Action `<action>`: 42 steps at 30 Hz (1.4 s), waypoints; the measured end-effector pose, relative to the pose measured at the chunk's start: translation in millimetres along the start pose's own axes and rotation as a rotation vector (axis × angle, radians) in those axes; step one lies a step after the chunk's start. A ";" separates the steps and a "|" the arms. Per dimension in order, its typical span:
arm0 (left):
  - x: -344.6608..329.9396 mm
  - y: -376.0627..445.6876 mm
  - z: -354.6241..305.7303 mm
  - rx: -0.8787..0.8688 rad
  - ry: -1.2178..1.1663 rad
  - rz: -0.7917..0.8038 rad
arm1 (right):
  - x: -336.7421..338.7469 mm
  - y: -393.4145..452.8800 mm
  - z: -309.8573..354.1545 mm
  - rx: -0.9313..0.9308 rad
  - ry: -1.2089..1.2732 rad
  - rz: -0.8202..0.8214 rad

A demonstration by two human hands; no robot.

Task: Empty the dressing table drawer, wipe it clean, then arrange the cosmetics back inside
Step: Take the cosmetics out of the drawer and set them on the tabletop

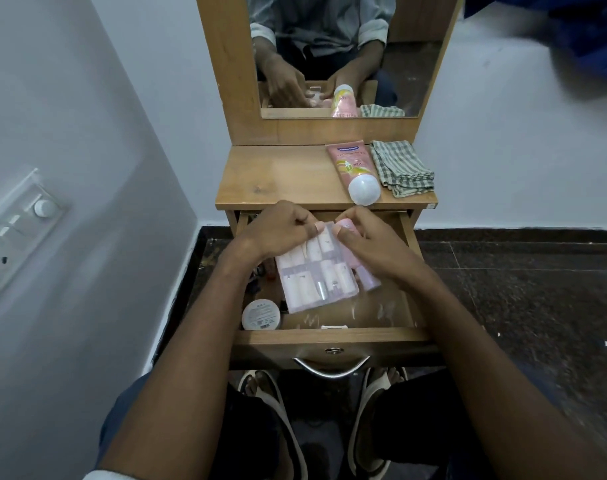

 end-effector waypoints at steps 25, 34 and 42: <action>49.8 6.8 5.1 -0.032 -0.286 -0.379 | 41.5 36.9 59.8 -0.018 0.252 -0.400; 59.3 11.9 0.4 -0.105 0.030 -0.543 | 28.2 53.5 66.3 0.040 0.020 -0.280; 84.2 3.3 21.9 -0.011 0.177 -0.643 | -5.4 78.7 90.2 0.066 -0.065 -0.223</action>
Point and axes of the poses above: each hand's wrist, its own y-axis towards the middle knuckle, its own x-axis out of the back of the hand, z = x × y, the point moved 10 cm from there along y, towards the middle knuckle, and after that the axes turned 7 degrees about -x, right-handed, at the moved point
